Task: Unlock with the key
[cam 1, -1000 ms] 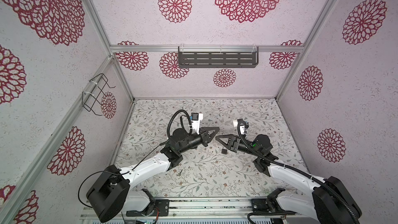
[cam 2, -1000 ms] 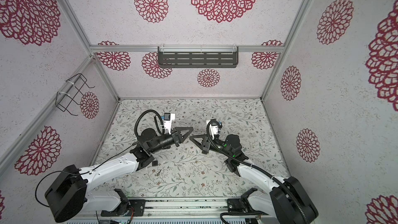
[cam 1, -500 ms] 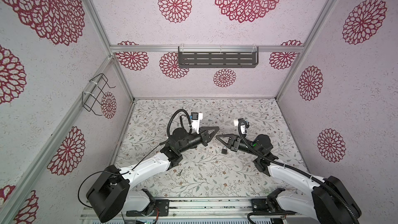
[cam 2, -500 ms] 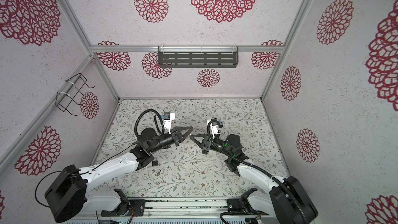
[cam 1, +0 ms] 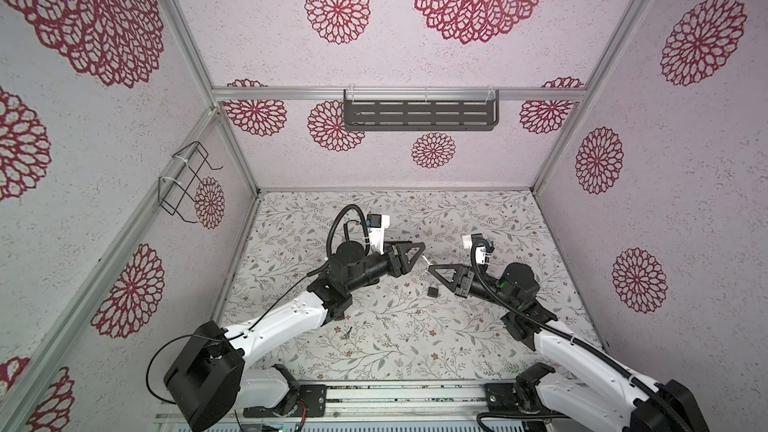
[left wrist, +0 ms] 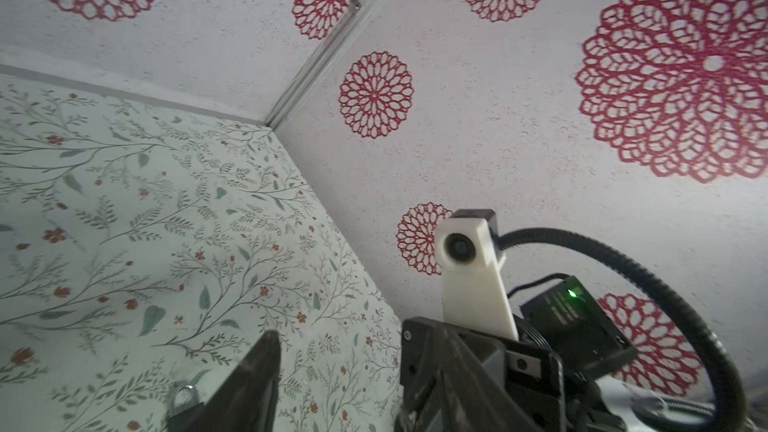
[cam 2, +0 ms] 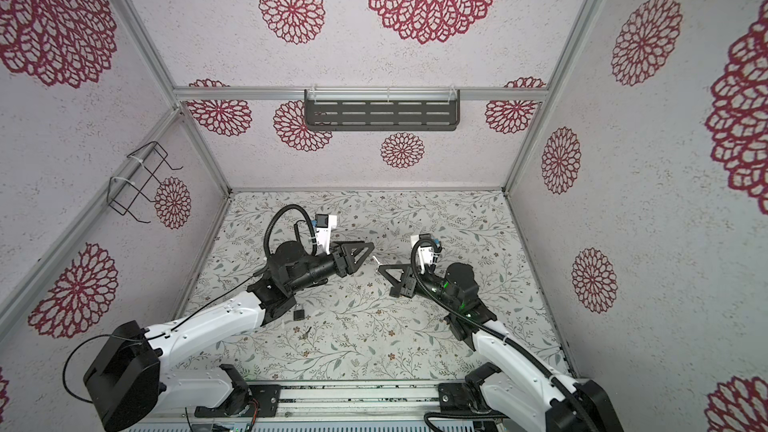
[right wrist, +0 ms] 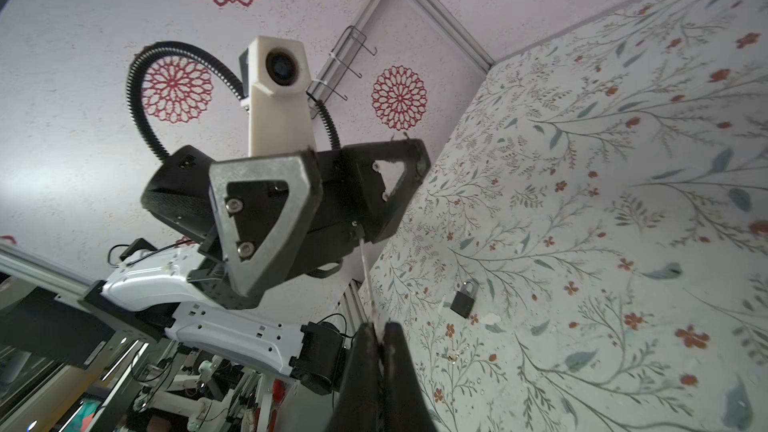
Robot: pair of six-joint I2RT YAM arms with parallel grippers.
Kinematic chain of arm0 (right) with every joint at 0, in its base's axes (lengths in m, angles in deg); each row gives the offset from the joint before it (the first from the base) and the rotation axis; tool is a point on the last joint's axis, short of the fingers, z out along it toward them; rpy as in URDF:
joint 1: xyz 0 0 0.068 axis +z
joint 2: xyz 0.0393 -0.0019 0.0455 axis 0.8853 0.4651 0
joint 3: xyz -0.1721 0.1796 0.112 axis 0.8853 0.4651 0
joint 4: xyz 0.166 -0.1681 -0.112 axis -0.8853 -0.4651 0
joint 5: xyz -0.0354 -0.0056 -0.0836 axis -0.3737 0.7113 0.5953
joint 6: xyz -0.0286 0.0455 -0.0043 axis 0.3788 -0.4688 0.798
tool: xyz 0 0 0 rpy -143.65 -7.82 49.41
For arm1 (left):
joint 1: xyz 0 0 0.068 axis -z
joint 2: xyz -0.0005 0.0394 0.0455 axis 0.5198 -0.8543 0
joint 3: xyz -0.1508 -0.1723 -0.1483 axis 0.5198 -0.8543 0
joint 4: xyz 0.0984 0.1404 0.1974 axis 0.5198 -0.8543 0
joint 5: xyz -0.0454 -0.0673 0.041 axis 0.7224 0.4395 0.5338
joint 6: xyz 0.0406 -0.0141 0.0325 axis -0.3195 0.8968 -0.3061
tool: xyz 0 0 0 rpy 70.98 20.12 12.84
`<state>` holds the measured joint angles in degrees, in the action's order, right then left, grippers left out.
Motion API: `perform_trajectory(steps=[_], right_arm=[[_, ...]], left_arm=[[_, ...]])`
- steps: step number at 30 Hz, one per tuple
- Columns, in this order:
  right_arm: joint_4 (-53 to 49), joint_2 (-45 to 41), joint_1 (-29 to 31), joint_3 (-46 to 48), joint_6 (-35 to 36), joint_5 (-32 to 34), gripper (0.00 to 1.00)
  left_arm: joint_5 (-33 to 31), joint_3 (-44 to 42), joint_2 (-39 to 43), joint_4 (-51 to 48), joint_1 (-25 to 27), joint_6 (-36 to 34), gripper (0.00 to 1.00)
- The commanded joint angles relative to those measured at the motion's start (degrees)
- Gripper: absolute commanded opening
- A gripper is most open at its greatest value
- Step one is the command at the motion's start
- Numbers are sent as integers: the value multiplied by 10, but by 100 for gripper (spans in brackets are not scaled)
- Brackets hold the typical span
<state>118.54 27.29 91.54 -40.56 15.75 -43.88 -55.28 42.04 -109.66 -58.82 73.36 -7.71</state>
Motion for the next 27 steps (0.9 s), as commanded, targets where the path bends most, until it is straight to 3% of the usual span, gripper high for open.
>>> perform_trajectory(steps=[1,12,27], right_arm=[[-166,-49,-9,-4,53,57,0],[-404,-128,-22,38,39,213,0],[-451,-113,-23,61,9,252,0]], left_arm=[[-69,40,-1,-160,-3,-2,63],[-157,166,-124,-430,46,-22,63],[-223,411,-375,-645,128,-47,58]])
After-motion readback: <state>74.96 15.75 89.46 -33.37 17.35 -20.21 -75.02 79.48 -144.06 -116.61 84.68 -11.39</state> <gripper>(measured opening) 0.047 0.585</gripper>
